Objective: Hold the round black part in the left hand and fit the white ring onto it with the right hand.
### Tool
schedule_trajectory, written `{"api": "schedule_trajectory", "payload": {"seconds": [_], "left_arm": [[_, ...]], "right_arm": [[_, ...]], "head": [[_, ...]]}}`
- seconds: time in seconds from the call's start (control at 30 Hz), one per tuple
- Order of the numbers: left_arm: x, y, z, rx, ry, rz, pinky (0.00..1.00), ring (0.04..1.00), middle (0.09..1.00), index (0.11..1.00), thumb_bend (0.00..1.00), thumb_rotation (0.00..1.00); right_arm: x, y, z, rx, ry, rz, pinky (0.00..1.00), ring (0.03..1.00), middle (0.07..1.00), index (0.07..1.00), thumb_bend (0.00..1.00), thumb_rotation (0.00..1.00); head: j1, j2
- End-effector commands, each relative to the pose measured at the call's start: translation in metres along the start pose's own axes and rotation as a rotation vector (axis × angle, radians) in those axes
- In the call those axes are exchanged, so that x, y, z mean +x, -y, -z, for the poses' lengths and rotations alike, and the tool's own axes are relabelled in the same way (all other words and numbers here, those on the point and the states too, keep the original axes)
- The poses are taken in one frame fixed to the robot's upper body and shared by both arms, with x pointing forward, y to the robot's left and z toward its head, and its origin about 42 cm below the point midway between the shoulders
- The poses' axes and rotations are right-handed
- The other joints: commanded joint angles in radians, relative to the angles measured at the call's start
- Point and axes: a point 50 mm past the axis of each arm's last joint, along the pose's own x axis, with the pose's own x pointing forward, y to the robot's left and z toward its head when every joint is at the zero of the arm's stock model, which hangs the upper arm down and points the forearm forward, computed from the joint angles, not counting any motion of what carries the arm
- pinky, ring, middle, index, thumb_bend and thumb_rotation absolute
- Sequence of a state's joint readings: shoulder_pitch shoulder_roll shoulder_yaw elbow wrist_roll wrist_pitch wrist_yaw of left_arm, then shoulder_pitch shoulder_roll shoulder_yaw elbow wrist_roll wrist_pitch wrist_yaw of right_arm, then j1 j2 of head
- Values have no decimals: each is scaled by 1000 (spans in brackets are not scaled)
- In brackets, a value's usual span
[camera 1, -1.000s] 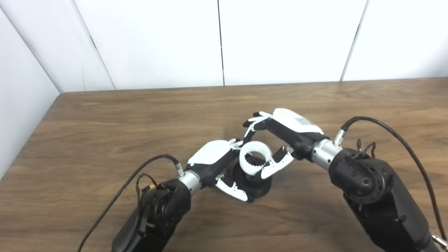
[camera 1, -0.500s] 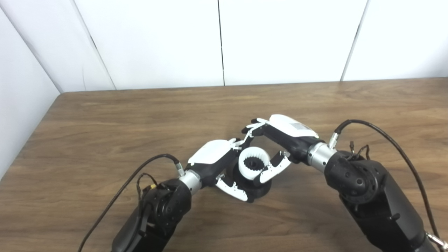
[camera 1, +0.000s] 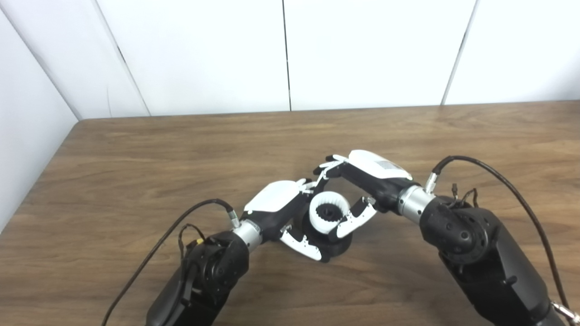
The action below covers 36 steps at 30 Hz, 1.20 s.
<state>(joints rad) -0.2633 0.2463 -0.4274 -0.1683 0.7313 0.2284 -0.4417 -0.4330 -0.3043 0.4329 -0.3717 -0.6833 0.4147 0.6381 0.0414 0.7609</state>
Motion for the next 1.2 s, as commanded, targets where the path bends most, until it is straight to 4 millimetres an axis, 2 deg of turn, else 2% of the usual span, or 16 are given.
{"api": "schedule_trajectory", "payload": {"seconds": [0.0, 1.17], "left_arm": [[1, -13, -1, 16, -3, -26, 938, 1000, 964, 693, 888, 347], [1, -16, -3, 15, 1, -27, 928, 1000, 966, 689, 883, 360]], "right_arm": [[2, 14, -7, -35, 32, 38, 921, 974, 863, 490, 523, 158], [5, 2, 8, -25, -12, -8, 937, 970, 859, 494, 522, 160]], "head": [[3, 2], [8, 9]]}}
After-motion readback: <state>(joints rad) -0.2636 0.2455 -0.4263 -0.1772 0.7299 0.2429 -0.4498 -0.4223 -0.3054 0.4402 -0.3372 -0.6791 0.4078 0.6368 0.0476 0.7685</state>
